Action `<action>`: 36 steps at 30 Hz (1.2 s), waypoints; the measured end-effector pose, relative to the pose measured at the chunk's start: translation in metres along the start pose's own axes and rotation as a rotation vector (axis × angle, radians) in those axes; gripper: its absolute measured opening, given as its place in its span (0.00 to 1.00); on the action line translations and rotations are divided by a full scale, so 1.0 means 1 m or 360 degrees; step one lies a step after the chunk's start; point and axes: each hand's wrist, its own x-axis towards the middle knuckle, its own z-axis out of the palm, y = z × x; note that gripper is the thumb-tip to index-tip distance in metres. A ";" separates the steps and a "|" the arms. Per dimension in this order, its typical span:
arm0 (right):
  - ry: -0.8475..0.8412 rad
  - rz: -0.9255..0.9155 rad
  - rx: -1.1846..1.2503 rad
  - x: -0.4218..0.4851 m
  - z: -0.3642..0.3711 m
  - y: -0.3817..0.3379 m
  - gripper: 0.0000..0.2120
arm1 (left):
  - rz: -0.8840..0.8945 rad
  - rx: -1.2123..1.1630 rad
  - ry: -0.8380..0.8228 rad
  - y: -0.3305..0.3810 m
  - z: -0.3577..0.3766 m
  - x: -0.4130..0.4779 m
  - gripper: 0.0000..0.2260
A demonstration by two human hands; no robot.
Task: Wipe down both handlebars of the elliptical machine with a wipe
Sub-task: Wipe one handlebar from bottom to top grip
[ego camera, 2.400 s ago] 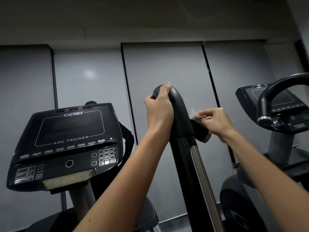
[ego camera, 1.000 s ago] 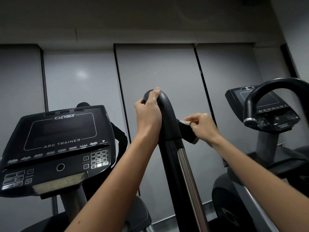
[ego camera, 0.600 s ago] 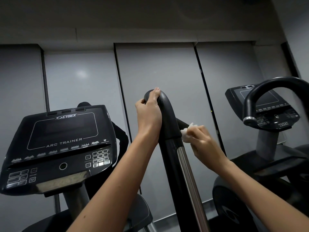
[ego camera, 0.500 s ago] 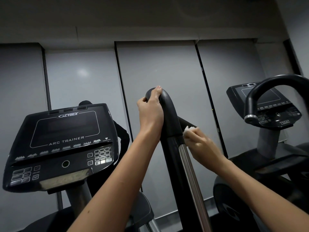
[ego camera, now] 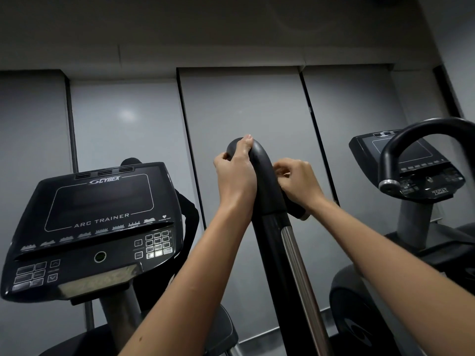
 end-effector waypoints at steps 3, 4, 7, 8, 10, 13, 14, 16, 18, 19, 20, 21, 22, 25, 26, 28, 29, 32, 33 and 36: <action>-0.0258 0.0381 0.0297 0.019 -0.002 0.003 0.11 | 0.0018 0.0008 0.0013 0.000 0.000 0.001 0.39; -0.0351 0.0499 0.0424 0.023 -0.003 0.006 0.12 | 0.0019 0.0010 0.0017 0.000 0.000 0.001 0.38; -0.0627 0.0754 0.0519 0.035 -0.008 0.016 0.16 | 0.0019 0.0009 0.0005 -0.002 0.000 0.001 0.35; -0.0723 0.0806 0.0463 0.038 -0.008 0.020 0.18 | 0.0019 0.0012 0.0012 -0.003 0.000 0.002 0.34; -0.0877 0.0849 0.0260 0.041 -0.006 0.026 0.20 | 0.0021 0.0024 0.0033 -0.005 -0.001 0.004 0.30; -0.0767 0.0863 0.0269 0.040 0.001 0.026 0.19 | 0.0034 0.0008 0.0012 -0.004 -0.001 0.003 0.32; -0.0653 0.0837 0.0335 0.038 0.003 0.022 0.17 | 0.0038 0.0001 0.0004 -0.003 -0.001 0.002 0.34; -0.0404 0.0706 0.0402 0.031 0.004 0.011 0.15 | 0.0045 -0.0016 0.0003 -0.001 0.000 0.000 0.36; -0.0181 0.0480 0.0382 0.018 0.005 -0.004 0.13 | 0.0057 -0.0015 0.0001 -0.001 0.000 0.000 0.35; -0.0111 0.0372 0.0401 0.010 0.005 -0.013 0.14 | 0.0058 -0.0015 0.0003 -0.001 0.000 0.001 0.34; -0.0068 0.0300 0.0440 0.002 0.005 -0.020 0.15 | 0.0054 -0.0012 0.0006 -0.002 -0.001 0.001 0.35; -0.0037 0.0255 0.0488 -0.007 0.005 -0.028 0.16 | 0.0048 -0.0010 0.0012 -0.002 -0.001 0.002 0.35; -0.0005 0.0231 0.0520 -0.013 0.007 -0.032 0.16 | 0.0050 0.0001 0.0017 -0.003 -0.001 0.002 0.35; 0.0024 0.0216 0.0504 -0.028 0.012 -0.038 0.18 | 0.0030 0.0010 0.0008 -0.002 0.000 0.001 0.37; 0.0031 0.0259 0.0558 -0.030 0.015 -0.038 0.19 | 0.0022 0.0005 0.0003 -0.002 -0.001 0.001 0.37; 0.0125 0.0369 0.0752 -0.029 0.022 -0.040 0.18 | 0.0028 0.0005 -0.0002 -0.002 -0.001 0.001 0.37; 0.0205 0.0381 0.0771 -0.025 0.024 -0.042 0.16 | 0.0039 0.0010 -0.0005 -0.003 -0.001 0.003 0.36; 0.0369 0.0356 0.0753 -0.007 0.028 -0.047 0.04 | 0.0079 0.0016 -0.0013 -0.005 -0.001 0.006 0.30; 0.0390 0.0370 0.0771 -0.001 0.028 -0.048 0.02 | 0.0084 0.0011 -0.0013 -0.006 -0.001 0.008 0.29; 0.0337 0.0454 0.0807 0.017 0.025 -0.047 0.06 | 0.0092 0.0000 -0.0019 -0.007 -0.002 0.010 0.27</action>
